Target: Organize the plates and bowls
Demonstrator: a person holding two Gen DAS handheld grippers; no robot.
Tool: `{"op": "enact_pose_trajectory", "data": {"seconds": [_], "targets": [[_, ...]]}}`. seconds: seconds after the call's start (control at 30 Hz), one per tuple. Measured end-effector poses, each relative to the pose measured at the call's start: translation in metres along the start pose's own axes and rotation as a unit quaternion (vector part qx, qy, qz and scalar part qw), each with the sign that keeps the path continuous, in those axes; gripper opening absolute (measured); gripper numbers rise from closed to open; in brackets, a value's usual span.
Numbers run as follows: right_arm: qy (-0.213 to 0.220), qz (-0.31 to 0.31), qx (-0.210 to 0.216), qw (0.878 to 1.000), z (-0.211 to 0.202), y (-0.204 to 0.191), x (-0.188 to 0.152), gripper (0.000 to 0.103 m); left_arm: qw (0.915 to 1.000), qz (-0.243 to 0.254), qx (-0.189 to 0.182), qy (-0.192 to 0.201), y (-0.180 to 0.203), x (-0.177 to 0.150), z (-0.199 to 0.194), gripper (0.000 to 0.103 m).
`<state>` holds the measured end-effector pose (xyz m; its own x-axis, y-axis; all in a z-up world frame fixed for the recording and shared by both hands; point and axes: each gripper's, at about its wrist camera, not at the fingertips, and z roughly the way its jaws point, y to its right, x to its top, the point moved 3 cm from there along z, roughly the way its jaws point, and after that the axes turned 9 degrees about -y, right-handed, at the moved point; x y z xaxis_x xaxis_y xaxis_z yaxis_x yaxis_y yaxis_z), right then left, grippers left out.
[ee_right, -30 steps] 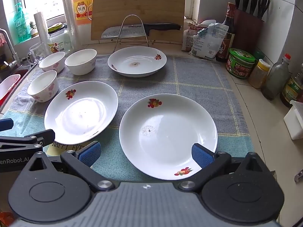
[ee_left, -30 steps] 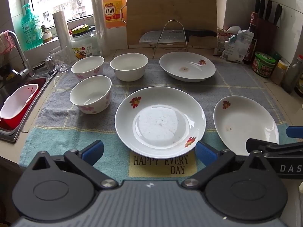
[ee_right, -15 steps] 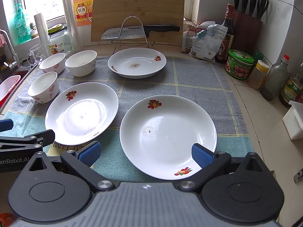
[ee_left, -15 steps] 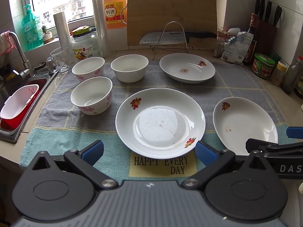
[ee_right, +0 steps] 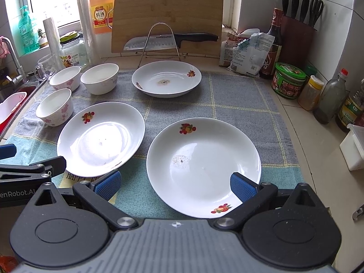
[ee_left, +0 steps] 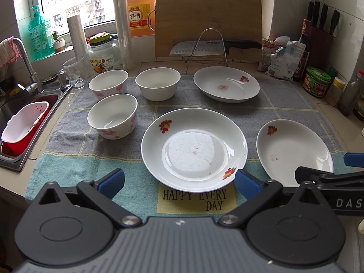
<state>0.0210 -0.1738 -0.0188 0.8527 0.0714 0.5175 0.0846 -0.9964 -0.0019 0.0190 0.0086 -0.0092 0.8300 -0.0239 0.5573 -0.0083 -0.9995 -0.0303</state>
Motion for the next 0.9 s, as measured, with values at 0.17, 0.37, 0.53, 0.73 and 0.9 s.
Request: {"op": "enact_pose_trajectory", "data": {"seconds": [0.17,0.37,0.53,0.73,0.9], "targets": [[0.000,0.000,-0.001,1.000,-0.0004,-0.0006,0.0004,0.103,1.0000,0.000,-0.001,-0.002,-0.0002,-0.0002,-0.0003,0.102],[0.000,0.001,-0.001,1.000,-0.0007,0.0002,0.0004,0.103,1.0000,0.000,-0.001,-0.001,0.0009,-0.0004,-0.0007,0.102],[0.000,0.001,-0.001,1.000,-0.0008,0.0009,0.0004,0.103,1.0000,0.000,-0.002,-0.002,0.0016,-0.0002,-0.0005,0.102],[0.001,0.000,-0.001,1.000,-0.0009,0.0008,0.0006,0.103,1.0000,-0.001,-0.002,-0.001,0.0007,-0.0011,-0.0006,0.102],[0.002,0.000,-0.001,1.000,-0.0015,0.0001,0.0004,0.103,1.0000,0.000,-0.003,0.000,0.0000,-0.0015,-0.0008,0.102]]}}
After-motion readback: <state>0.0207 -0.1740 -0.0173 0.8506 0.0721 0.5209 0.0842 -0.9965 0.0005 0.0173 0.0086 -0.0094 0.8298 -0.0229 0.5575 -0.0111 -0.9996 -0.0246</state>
